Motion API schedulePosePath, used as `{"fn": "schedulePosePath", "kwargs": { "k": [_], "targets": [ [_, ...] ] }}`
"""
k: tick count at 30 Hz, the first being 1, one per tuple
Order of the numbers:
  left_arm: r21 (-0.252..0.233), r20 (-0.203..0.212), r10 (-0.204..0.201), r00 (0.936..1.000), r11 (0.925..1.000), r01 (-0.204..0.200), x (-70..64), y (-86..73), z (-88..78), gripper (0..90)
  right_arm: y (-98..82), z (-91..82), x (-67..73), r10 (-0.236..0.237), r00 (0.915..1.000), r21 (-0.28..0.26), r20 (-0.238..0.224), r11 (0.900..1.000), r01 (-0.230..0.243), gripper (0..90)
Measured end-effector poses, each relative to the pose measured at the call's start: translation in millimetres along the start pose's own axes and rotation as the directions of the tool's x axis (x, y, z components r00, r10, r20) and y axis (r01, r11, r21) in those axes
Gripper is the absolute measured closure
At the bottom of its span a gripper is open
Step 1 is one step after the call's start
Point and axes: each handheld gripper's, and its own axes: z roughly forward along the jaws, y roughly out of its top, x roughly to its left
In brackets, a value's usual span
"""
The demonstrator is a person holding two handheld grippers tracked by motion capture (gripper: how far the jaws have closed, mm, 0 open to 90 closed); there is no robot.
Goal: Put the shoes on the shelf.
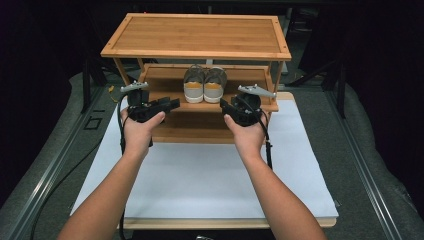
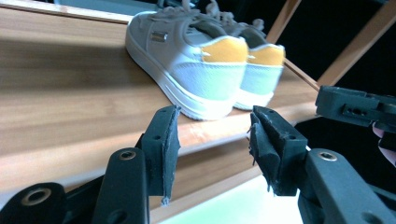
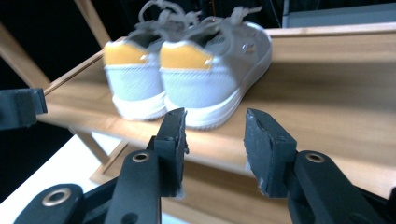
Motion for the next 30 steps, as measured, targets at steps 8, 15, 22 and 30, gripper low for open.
{"fn": "schedulePosePath", "kwargs": {
  "k": [8, 15, 22, 30],
  "targets": [
    [0.022, 0.033, 0.036, 0.9988, 0.9991, -0.037, -4.0, -32.1, -15.7, 49.7, -23.2, -22.7, 2.2, -0.014, 0.9995, 0.018, -0.028, 1.000, 0.014, 56.9],
    [0.043, 0.036, 0.032, 0.9989, 0.9985, -0.034, 5.2, -60.4, -20.5, 48.6, -48.6, -31.3, -1.1, -0.014, 0.9988, 0.040, -0.046, 0.999, 0.016, 55.4],
    [0.061, 0.025, 0.013, 0.9996, 0.9981, -0.014, 15.9, -86.4, -19.1, 48.8, -79.8, -33.4, -8.2, 0.011, 0.9992, 0.052, -0.039, 0.999, -0.009, 55.4],
    [0.073, 0.024, 0.033, 0.9992, 0.9967, -0.035, 19.5, -111.2, -20.3, 48.5, -110.6, -39.7, -9.7, -0.022, 0.9993, 0.058, -0.029, 0.998, 0.023, 53.6]
  ]
}}
